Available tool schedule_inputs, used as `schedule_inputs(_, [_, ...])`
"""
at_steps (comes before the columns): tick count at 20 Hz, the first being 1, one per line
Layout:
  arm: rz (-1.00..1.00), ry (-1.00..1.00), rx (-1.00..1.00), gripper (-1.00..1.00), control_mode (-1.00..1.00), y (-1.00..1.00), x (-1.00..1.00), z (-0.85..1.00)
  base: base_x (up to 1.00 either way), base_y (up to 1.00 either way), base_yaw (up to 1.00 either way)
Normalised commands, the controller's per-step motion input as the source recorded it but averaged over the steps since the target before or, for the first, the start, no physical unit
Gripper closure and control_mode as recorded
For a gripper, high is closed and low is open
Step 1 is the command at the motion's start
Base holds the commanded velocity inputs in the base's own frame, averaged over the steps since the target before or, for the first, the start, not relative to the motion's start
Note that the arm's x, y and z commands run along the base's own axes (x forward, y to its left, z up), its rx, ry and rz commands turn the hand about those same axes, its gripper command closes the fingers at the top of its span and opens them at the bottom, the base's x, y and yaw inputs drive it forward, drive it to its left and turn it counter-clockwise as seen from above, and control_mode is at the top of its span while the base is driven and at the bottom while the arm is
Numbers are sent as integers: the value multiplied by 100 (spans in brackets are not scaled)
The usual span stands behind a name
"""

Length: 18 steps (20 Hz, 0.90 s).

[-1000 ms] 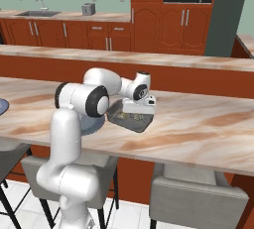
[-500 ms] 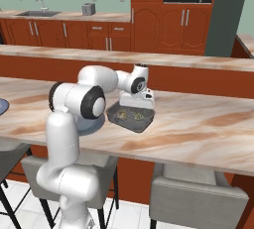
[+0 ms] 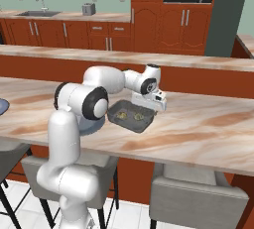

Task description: Place two dumplings into each of the tupperware containers and then place the containers in the fridge.

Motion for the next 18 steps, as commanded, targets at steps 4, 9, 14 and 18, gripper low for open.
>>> schedule_inputs(4, [-14,0,0,-100,-100,-40,-12,-2,0,0,0])
schedule_inputs(9, [-3,0,0,-100,-100,1,-43,-40,0,0,0])
schedule_inputs(14, [0,-1,0,-100,-100,23,-10,-23,0,0,0])
schedule_inputs(18, [0,0,0,-100,-100,11,0,-22,0,0,0])
